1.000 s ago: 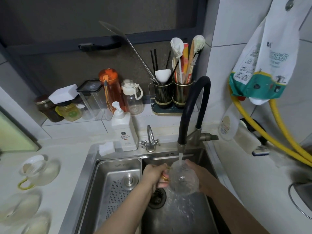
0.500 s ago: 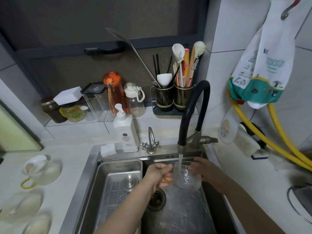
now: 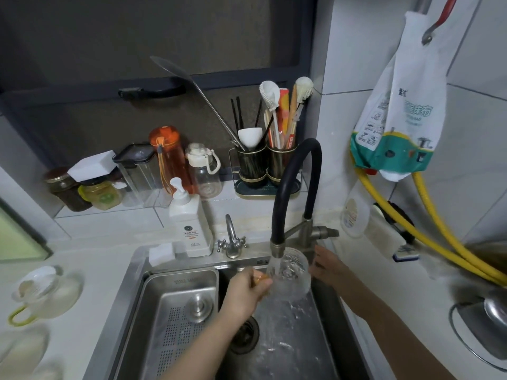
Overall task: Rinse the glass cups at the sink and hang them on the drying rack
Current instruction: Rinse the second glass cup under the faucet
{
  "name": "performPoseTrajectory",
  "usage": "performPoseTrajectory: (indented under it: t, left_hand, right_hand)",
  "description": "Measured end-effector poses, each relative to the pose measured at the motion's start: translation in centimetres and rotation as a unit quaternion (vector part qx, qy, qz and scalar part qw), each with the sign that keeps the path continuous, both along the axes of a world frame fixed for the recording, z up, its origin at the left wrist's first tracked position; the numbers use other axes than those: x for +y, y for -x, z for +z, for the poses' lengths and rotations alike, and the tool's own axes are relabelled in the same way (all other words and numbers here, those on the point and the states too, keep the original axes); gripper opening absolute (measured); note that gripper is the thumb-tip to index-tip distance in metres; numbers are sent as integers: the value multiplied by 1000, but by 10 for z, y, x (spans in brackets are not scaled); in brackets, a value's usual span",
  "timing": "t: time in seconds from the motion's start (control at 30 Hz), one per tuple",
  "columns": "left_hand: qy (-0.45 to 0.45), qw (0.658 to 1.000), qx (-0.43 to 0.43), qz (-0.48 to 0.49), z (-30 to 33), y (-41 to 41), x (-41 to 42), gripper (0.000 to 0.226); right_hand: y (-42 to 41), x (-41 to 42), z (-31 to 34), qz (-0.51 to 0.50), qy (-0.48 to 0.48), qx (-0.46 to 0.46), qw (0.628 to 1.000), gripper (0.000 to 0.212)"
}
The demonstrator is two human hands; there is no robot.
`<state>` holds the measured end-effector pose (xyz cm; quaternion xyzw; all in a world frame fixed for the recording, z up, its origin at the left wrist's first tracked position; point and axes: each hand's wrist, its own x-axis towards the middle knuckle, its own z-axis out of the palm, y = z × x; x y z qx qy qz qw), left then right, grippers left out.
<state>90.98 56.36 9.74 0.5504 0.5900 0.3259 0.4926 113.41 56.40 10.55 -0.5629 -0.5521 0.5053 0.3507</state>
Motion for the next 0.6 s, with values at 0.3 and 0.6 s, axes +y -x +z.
performPoseTrajectory:
  t: [0.3, 0.6]
  left_hand:
    - [-43, 999, 14, 24, -7, 9, -11, 16]
    - [-32, 996, 69, 48, 2, 4, -18, 16]
  right_hand:
    - [-63, 90, -74, -135, -26, -115, 984, 95]
    - [-34, 91, -32, -153, -25, -117, 981, 33]
